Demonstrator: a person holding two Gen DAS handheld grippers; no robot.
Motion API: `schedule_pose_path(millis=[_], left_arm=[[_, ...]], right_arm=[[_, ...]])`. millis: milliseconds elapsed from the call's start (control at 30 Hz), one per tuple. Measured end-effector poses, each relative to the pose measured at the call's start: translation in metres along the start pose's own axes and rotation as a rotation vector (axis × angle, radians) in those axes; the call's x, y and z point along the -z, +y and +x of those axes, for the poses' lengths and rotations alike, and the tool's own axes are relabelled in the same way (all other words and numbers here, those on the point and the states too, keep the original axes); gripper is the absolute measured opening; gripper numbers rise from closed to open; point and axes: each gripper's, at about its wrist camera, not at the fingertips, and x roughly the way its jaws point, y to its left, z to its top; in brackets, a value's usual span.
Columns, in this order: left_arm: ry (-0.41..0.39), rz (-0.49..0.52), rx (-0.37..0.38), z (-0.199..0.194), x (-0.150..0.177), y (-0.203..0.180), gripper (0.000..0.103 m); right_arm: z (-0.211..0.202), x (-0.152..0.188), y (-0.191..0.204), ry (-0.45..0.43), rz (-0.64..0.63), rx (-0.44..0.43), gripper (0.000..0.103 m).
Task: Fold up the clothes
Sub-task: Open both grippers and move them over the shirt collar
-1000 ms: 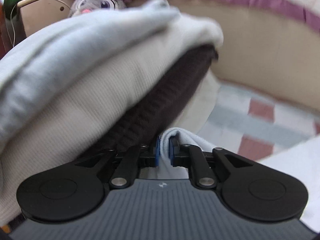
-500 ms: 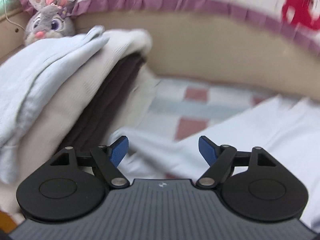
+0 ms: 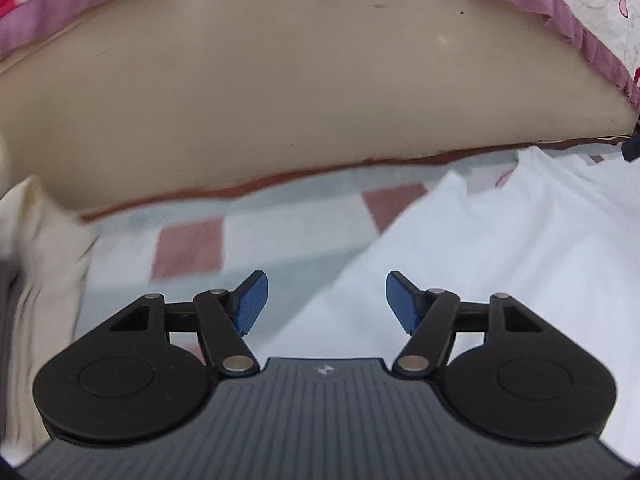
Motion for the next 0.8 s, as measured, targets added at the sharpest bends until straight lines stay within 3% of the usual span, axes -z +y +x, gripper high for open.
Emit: schedule_pose_path(millis=[67,100,133,233,300,333,433,500,533,600,767,800], left_arm=[[0.014,0.015,0.030,0.017,-0.014,-0.005,0.068],[0.020,0.026,0.042,0.024,-0.018,-0.009,0.068],[0.027,0.045,0.050,0.031,-0.022,-0.013,0.068],[0.056,0.067,0.078,0.046,-0.035,-0.024,0.065],[0.091,0.019,0.110,0.049,-0.039,-0.028,0.062],[0.110,-0.002,0.121,0.050,-0.040,-0.030,0.061],[0.143,0.008,0.064,0.055,-0.038,-0.034,0.048],[0.141,0.023,0.031,0.057,-0.033,-0.035,0.047],[0.137,0.026,0.024,0.058,-0.030,-0.035,0.047],[0.139,0.024,0.034,0.060,-0.025,-0.033,0.047],[0.120,0.109,0.025,0.059,-0.019,-0.038,0.050],[0.126,0.098,0.021,0.060,-0.021,-0.037,0.050]], right_arm=[[0.008,-0.006,-0.010,-0.001,-0.017,0.036,0.028],[0.014,-0.008,-0.011,0.008,-0.032,0.052,0.040],[0.020,-0.010,-0.011,0.017,-0.048,0.069,0.044],[0.042,-0.015,-0.010,0.069,-0.117,0.068,0.040],[0.044,-0.014,-0.016,0.047,-0.079,-0.041,0.018],[0.044,-0.014,-0.020,0.029,-0.053,-0.081,0.018],[0.056,-0.011,-0.028,0.055,-0.093,0.023,0.021],[0.066,-0.010,-0.026,0.095,-0.161,0.088,0.033],[0.071,-0.010,-0.025,0.114,-0.195,0.120,0.045],[0.077,-0.010,-0.024,0.119,-0.186,0.110,0.053],[0.090,-0.009,-0.024,0.154,-0.168,0.037,0.053],[0.092,-0.008,-0.023,0.170,-0.181,0.031,0.049]])
